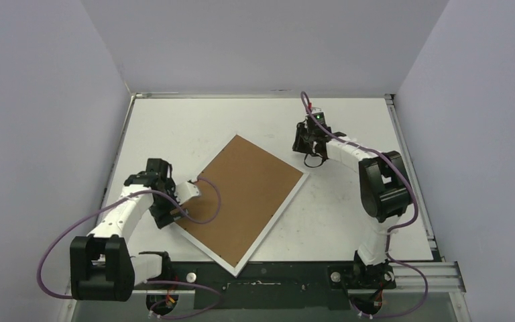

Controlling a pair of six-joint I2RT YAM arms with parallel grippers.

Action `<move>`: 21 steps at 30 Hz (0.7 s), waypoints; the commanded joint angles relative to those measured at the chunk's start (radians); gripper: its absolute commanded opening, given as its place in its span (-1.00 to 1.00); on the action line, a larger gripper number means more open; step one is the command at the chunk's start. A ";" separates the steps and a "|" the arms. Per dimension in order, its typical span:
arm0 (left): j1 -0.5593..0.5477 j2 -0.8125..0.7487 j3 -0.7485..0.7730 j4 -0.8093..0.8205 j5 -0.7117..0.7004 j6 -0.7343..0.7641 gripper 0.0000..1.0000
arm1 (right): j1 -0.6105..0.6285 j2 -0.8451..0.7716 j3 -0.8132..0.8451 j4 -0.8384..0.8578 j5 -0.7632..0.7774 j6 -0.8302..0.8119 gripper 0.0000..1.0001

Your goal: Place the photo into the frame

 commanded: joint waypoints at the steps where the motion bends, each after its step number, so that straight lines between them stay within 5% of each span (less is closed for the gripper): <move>1: -0.072 -0.003 -0.121 0.147 -0.077 -0.022 0.61 | -0.004 0.027 0.020 0.057 -0.043 0.022 -0.33; 6: -0.115 0.087 -0.129 0.435 -0.193 -0.149 0.61 | -0.009 0.029 -0.006 0.078 -0.078 0.037 -0.34; 10: -0.106 0.262 0.059 0.558 -0.251 -0.296 0.61 | -0.012 -0.003 -0.083 0.099 -0.093 0.057 -0.34; 21: -0.125 0.775 0.737 0.316 -0.071 -0.601 0.61 | -0.018 -0.214 -0.401 0.151 -0.179 0.139 -0.35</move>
